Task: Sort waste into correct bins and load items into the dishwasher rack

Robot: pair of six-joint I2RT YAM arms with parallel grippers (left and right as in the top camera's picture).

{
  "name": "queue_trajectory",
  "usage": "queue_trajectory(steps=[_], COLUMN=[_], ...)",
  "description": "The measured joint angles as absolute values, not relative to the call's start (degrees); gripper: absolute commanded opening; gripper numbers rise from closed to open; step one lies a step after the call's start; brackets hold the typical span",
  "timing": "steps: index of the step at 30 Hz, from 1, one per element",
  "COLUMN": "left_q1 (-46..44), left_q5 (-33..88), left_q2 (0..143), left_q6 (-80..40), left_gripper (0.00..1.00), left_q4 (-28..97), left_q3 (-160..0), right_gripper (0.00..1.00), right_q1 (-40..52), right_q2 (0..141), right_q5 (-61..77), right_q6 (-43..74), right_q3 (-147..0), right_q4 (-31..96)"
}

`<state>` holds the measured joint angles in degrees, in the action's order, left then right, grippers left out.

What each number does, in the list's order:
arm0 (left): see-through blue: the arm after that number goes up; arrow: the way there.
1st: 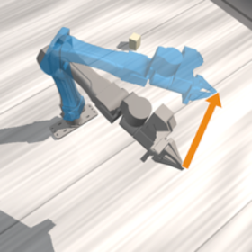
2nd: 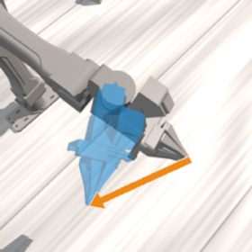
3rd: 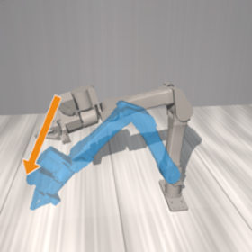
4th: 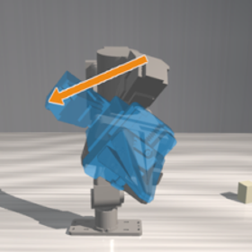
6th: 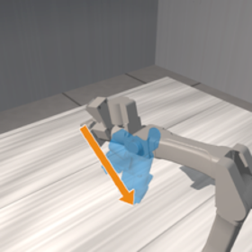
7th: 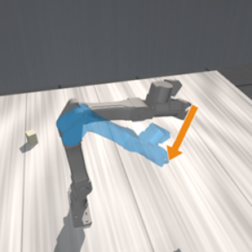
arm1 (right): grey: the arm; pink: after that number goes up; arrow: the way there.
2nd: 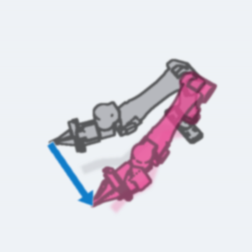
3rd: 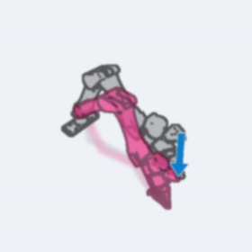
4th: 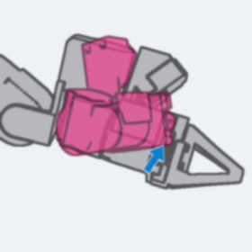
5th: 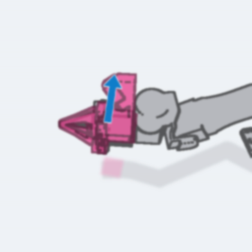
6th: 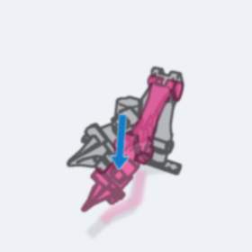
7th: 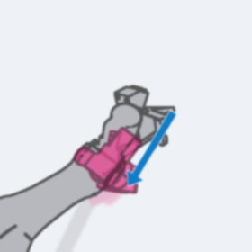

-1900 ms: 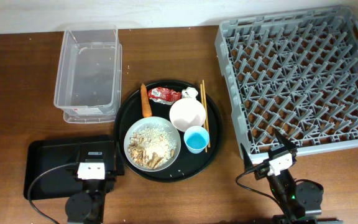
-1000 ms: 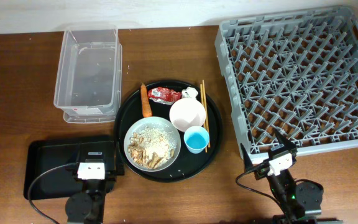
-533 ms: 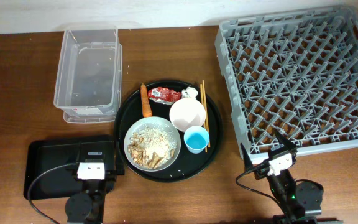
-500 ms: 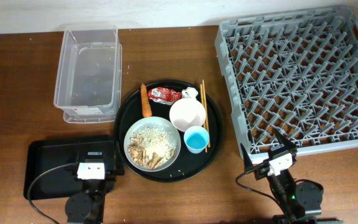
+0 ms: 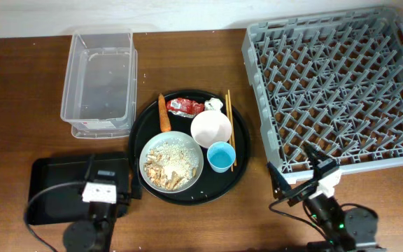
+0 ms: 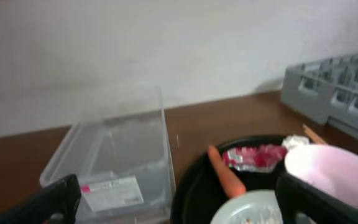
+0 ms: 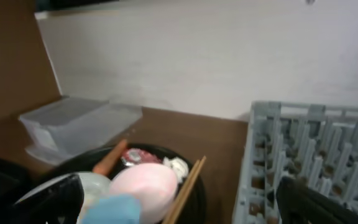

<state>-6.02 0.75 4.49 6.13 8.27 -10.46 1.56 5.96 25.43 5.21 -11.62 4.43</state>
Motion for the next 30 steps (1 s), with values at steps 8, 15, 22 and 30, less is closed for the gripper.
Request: queue_trajectory(steps=[8,15,22,30], left_q1=[-6.0,-6.0,-24.9,-35.6], left_q5=[2.9,16.2,11.5,7.4], left_q2=[43.4,76.8,92.2,106.2], left_q6=[4.9,3.8,3.2,2.7], left_gripper=[0.99,0.99,0.95,0.63], left_q4=[35.3,51.5,57.6,54.2], left_q3=[-50.9,-82.1,-82.8,-82.8], right_gripper=[0.98,0.97,0.96,0.98], right_q1=[1.5,1.5,1.5,1.5], right_q2=[51.2,82.5,85.0,85.0], right_q5=[26.2,27.3,20.9,19.3], right_q6=[-1.7,-2.9,5.6,6.5], right_q3=[-56.0,-90.5,-90.6,-90.6], right_q4=[41.3,71.0,70.7,71.4])
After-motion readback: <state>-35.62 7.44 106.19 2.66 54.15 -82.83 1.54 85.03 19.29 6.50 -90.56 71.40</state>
